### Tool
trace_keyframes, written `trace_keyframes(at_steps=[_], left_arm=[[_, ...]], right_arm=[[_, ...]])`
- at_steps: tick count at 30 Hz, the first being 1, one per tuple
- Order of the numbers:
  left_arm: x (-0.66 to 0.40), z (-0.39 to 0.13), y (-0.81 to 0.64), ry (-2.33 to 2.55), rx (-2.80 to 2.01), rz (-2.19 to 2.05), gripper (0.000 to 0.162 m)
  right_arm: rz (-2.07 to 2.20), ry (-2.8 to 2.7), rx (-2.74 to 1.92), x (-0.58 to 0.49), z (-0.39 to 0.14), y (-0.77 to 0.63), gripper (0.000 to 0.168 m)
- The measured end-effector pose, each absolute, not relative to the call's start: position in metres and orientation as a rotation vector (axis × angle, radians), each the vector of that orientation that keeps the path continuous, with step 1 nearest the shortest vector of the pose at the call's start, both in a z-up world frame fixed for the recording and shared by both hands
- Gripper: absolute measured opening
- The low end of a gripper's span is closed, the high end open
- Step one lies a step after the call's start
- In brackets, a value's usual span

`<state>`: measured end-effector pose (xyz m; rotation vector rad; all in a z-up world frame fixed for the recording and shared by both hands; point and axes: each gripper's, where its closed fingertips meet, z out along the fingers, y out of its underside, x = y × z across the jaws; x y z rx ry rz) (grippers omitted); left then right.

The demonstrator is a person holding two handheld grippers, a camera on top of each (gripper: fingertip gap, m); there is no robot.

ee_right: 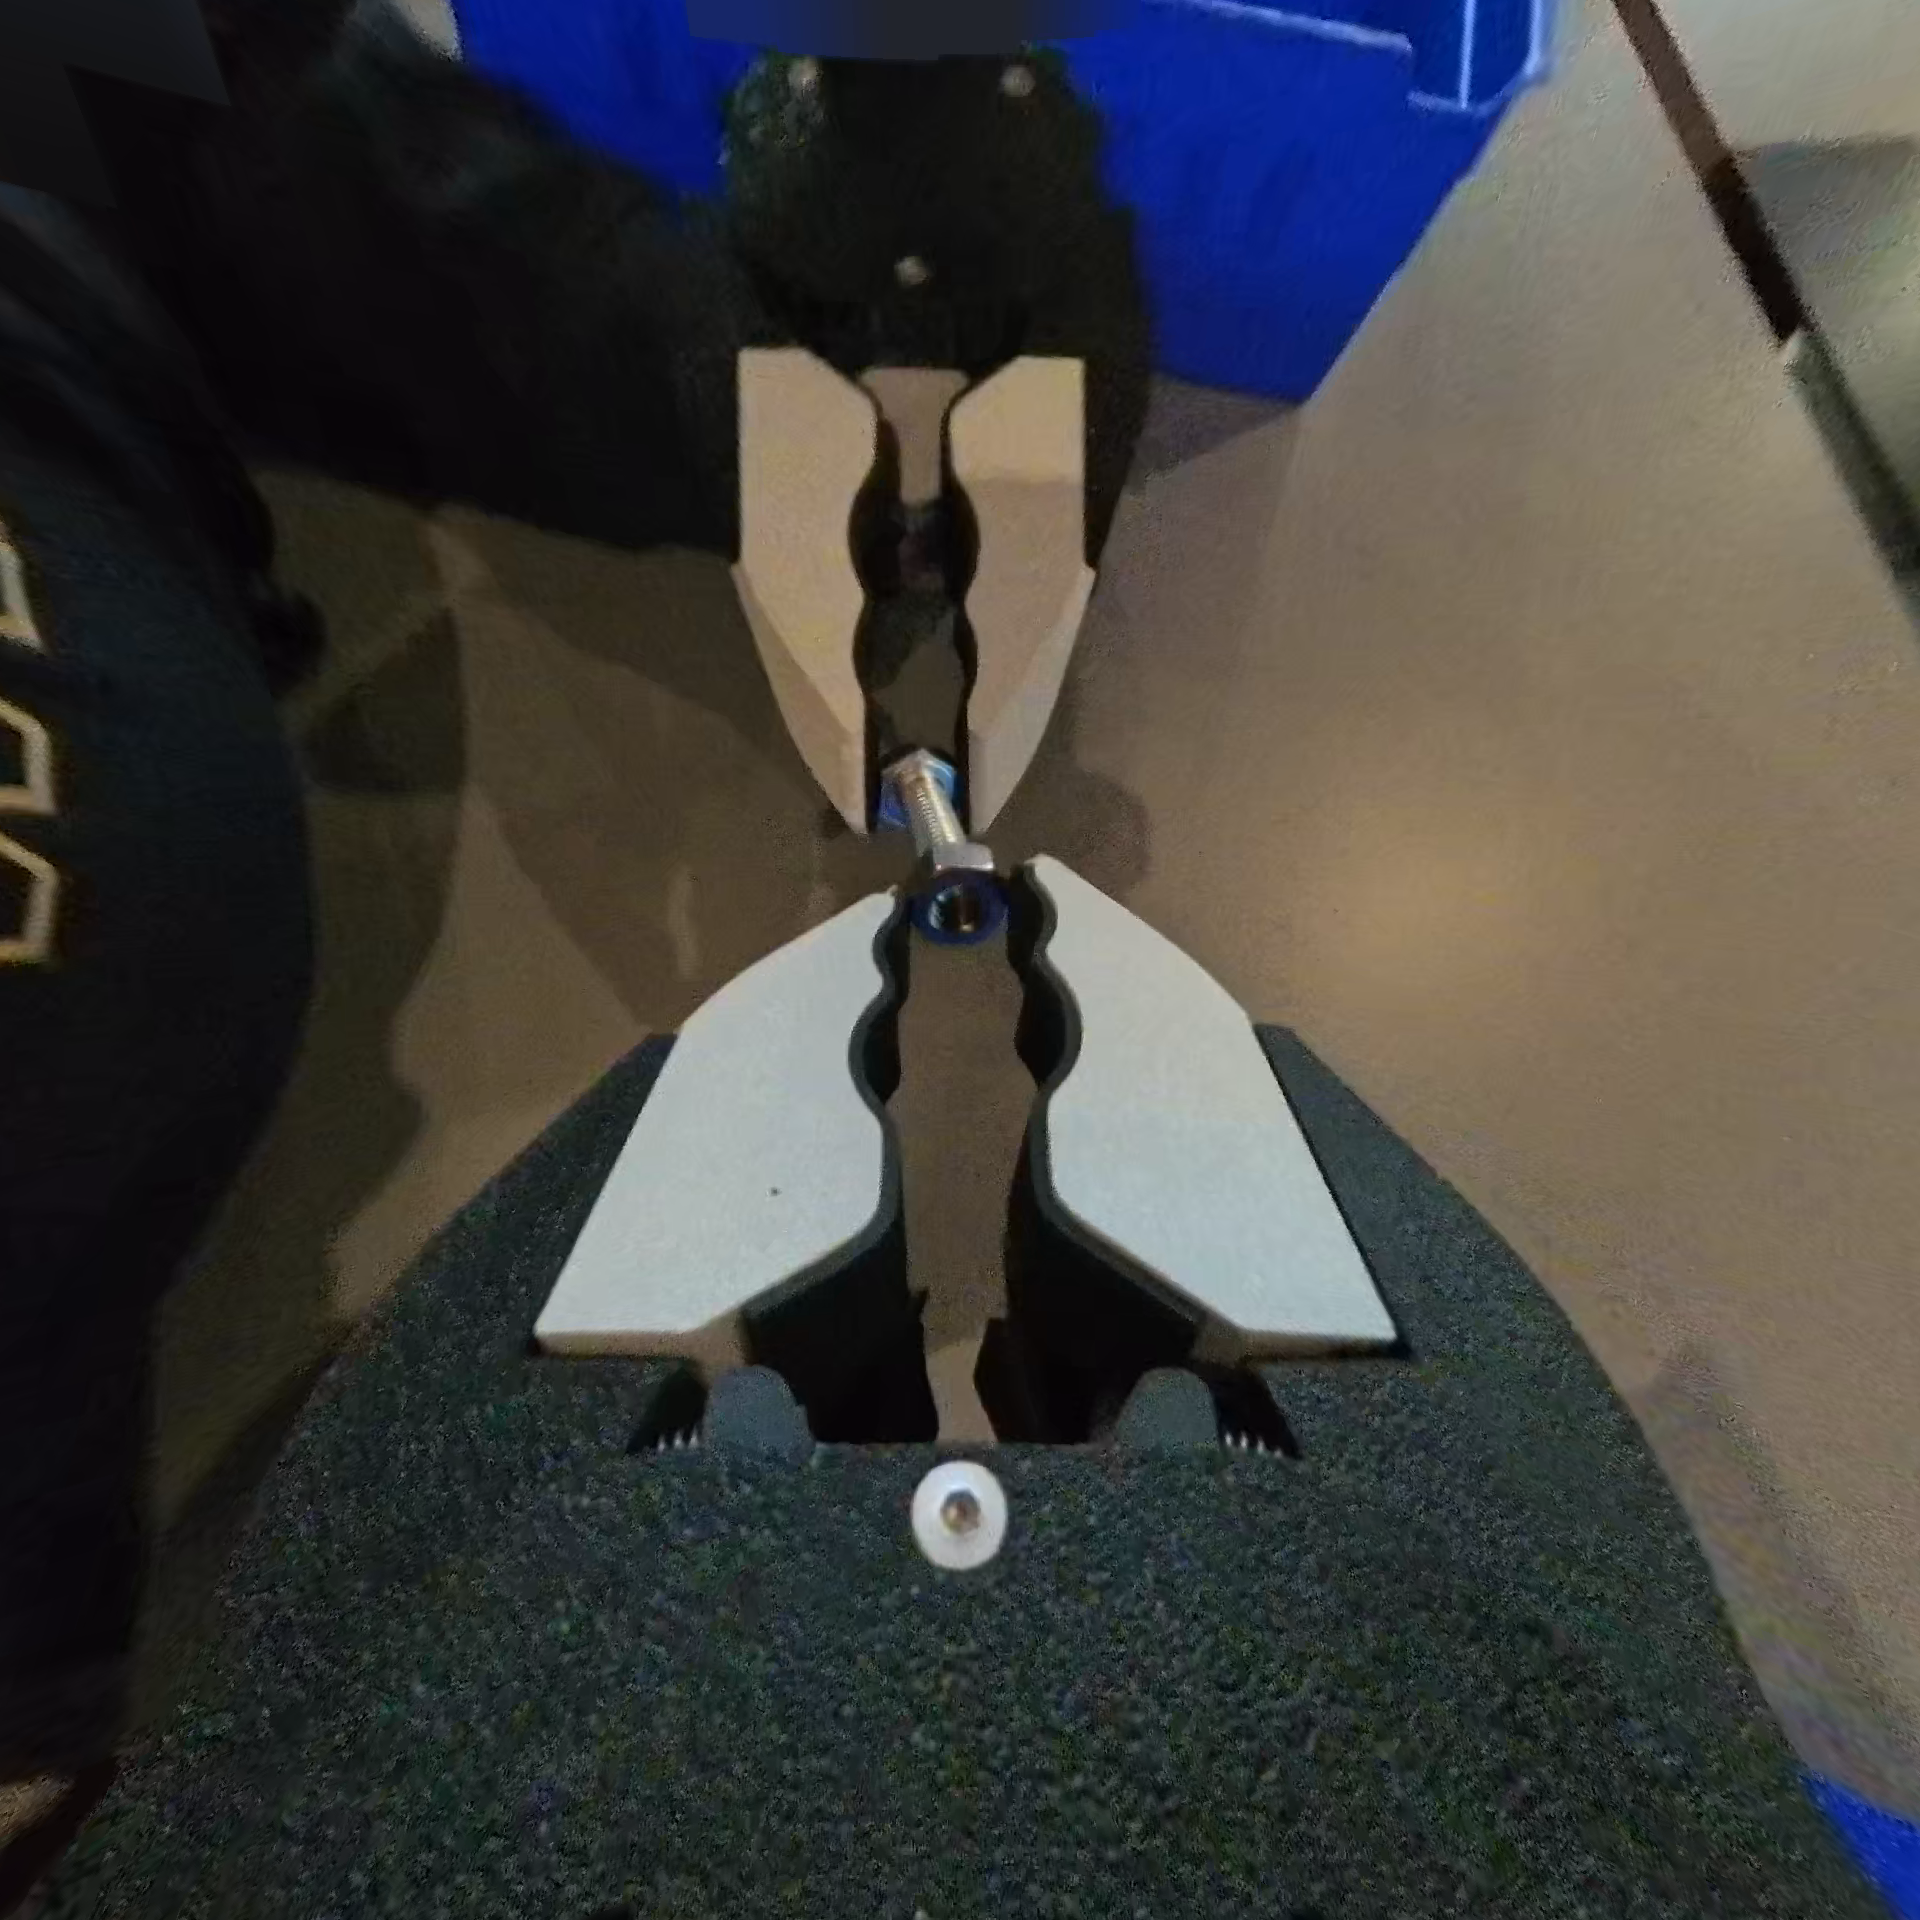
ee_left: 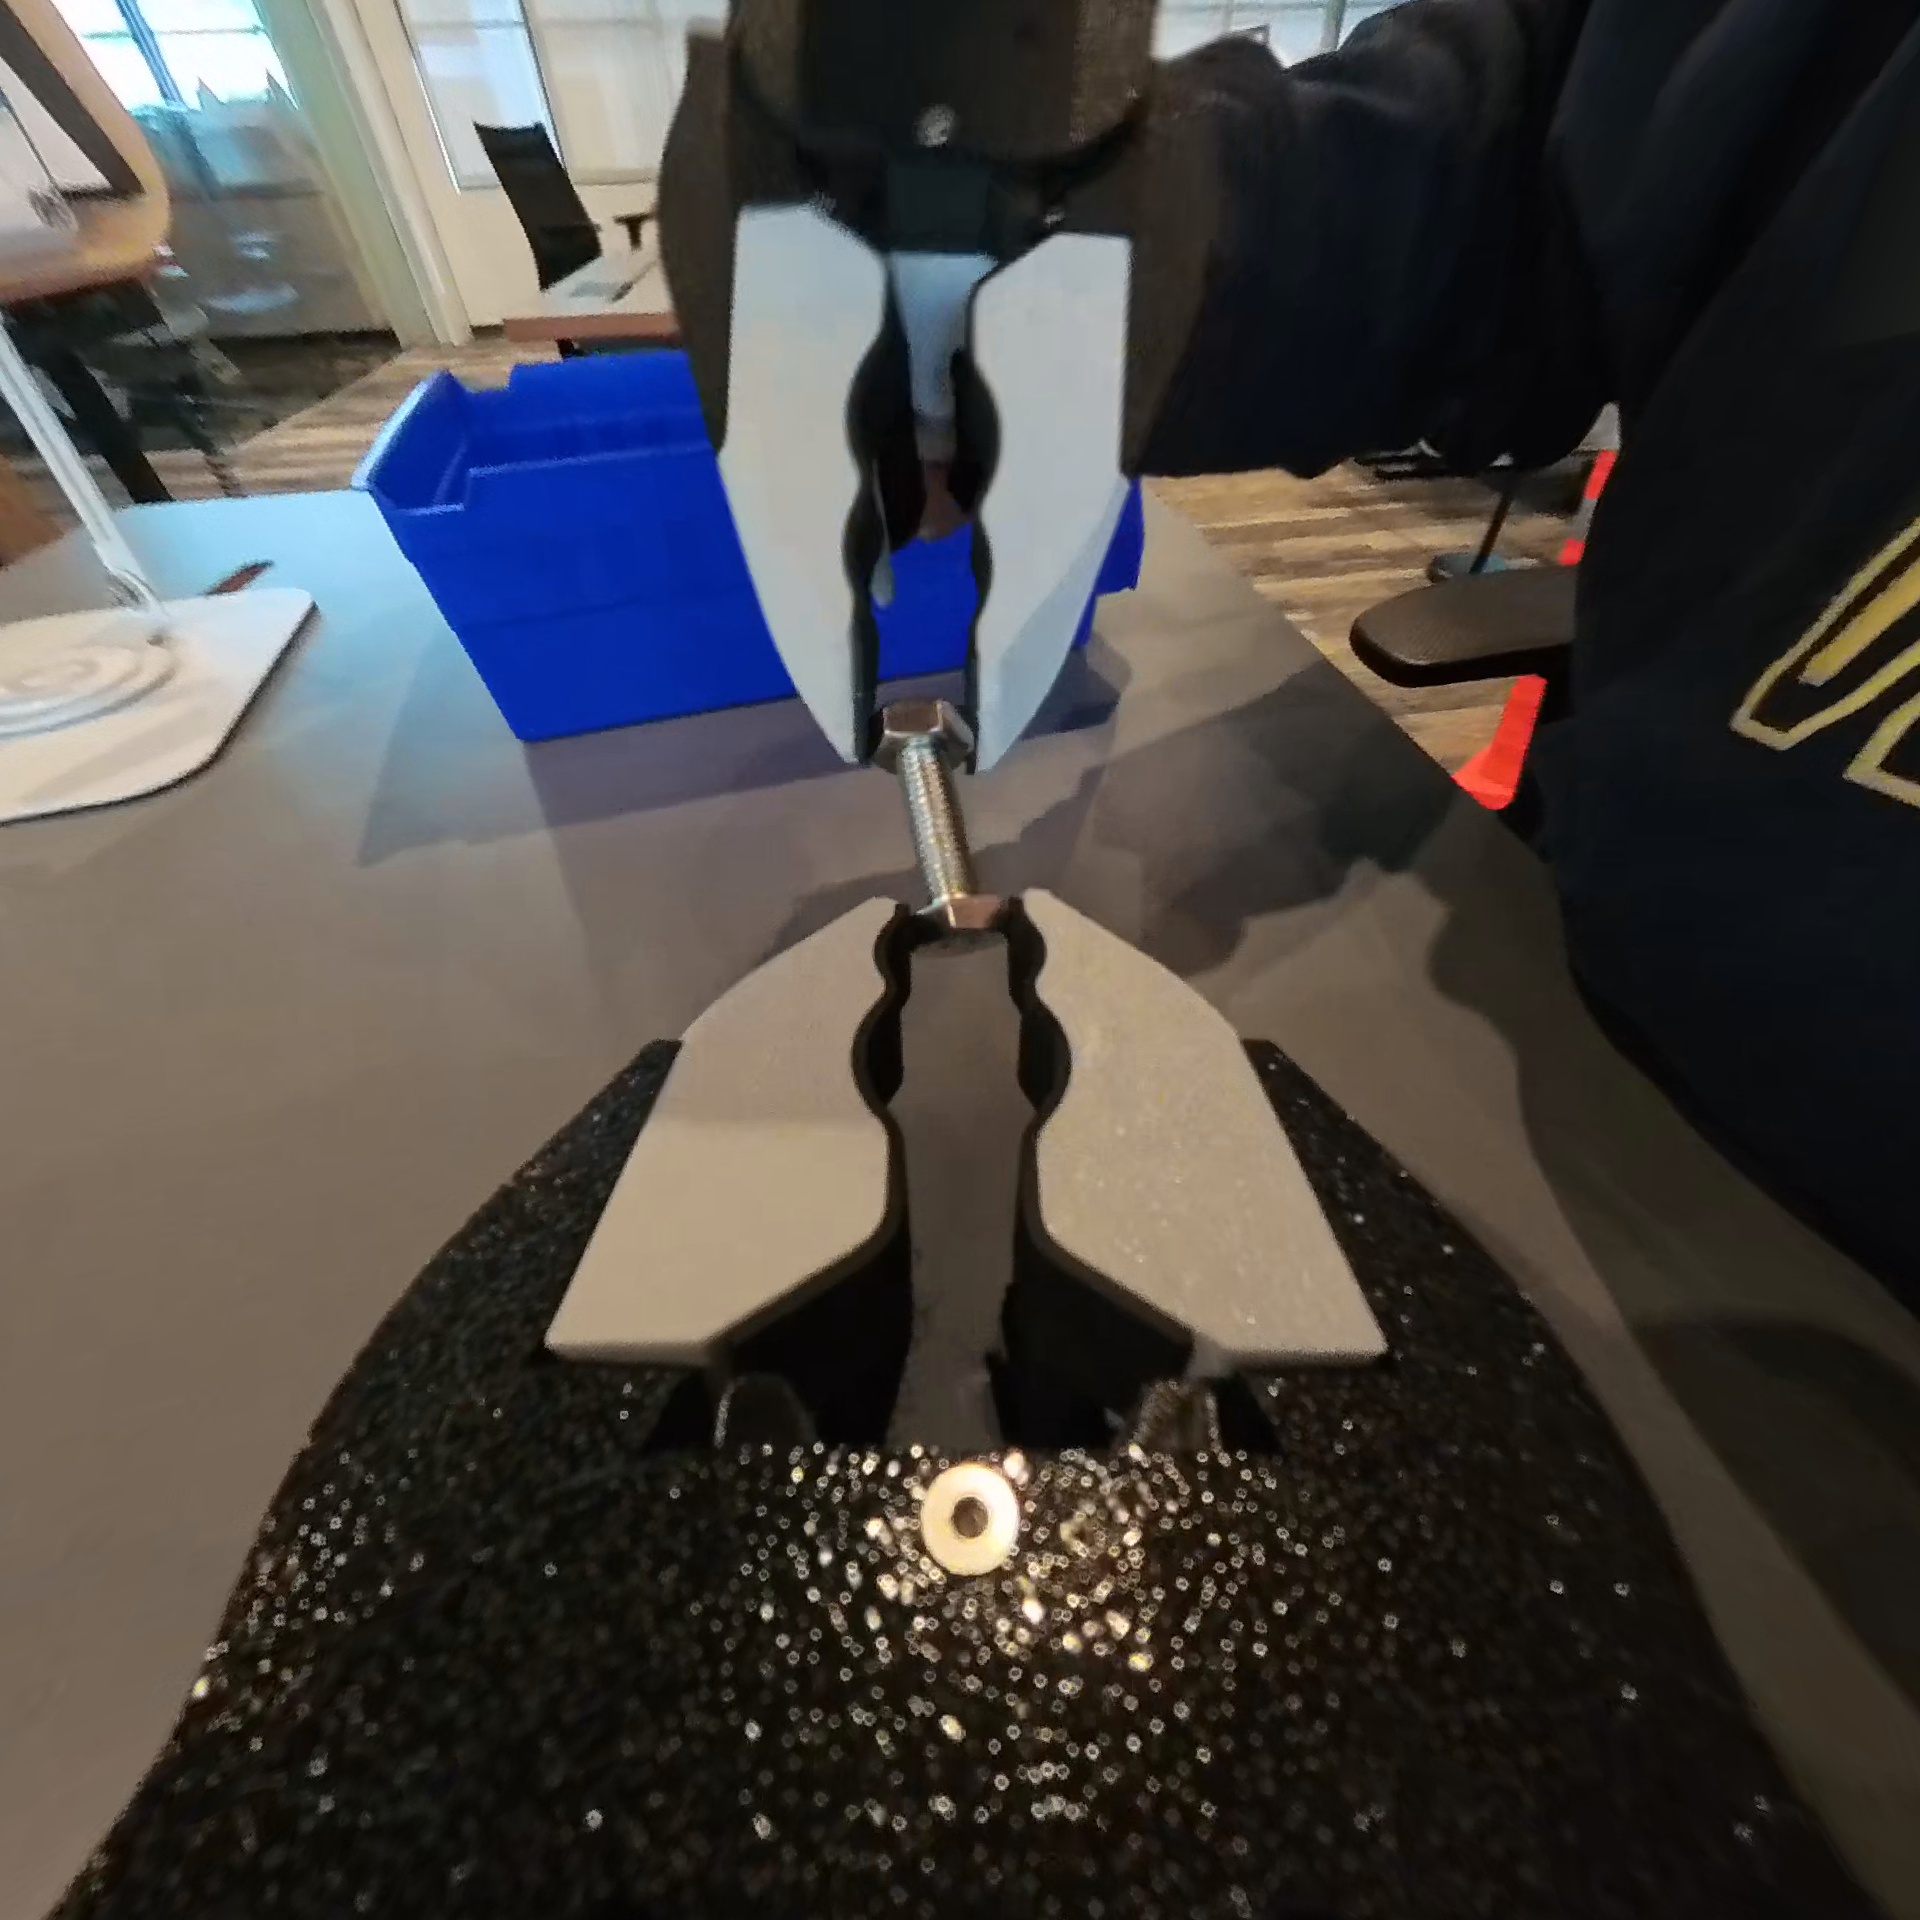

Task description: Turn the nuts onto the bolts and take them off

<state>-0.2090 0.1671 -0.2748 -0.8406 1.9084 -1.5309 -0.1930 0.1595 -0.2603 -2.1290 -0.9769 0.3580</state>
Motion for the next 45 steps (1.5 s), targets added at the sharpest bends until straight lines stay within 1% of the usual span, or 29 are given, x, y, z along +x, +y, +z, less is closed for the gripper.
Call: trace_keyframes(at_steps=[5, 8, 12, 17, 20, 23, 25, 28, 34, 37, 45], left_arm=[[-0.21, -0.271, 0.165, 1.888, -0.818, -1.524, 0.017], [-0.212, -0.266, 0.161, 1.879, -0.812, -1.606, 0.017], [-0.216, -0.261, 0.158, 1.862, -0.821, -1.739, 0.017], [-0.223, -0.253, 0.15, 1.891, -0.792, -1.854, 0.017], [-0.229, -0.254, 0.145, 1.939, -0.799, -1.958, 0.017], [-0.23, -0.255, 0.145, 1.946, -0.796, -1.983, 0.017], [-0.23, -0.255, 0.146, 1.94, -0.791, -1.985, 0.017], [-0.228, -0.254, 0.15, 1.905, -0.782, -1.932, 0.017], [-0.223, -0.243, 0.16, 1.76, -0.764, -1.866, 0.017], [-0.22, -0.238, 0.164, 1.697, -0.764, -1.816, 0.017], [-0.213, -0.231, 0.177, 1.564, -0.804, -1.705, 0.017]], right_arm=[[0.577, -0.727, -2.232, -0.193, -0.26, 0.158, 0.019], [0.62, -0.753, -2.193, -0.195, -0.256, 0.155, 0.019], [0.48, -0.984, -2.047, -0.198, -0.251, 0.154, 0.019], [0.339, -1.277, -1.729, -0.207, -0.238, 0.149, 0.018], [0.17, -1.488, -1.602, -0.211, -0.24, 0.144, 0.018], [-0.004, -1.649, -1.534, -0.212, -0.24, 0.144, 0.018], [0.014, -1.651, -1.563, -0.212, -0.24, 0.145, 0.018], [0.203, -1.485, -1.718, -0.21, -0.24, 0.147, 0.018], [0.668, -0.966, -1.965, -0.209, -0.229, 0.158, 0.018], [0.852, -0.725, -2.005, -0.208, -0.223, 0.163, 0.018], [1.169, -0.136, -2.028, -0.199, -0.222, 0.176, 0.018]])
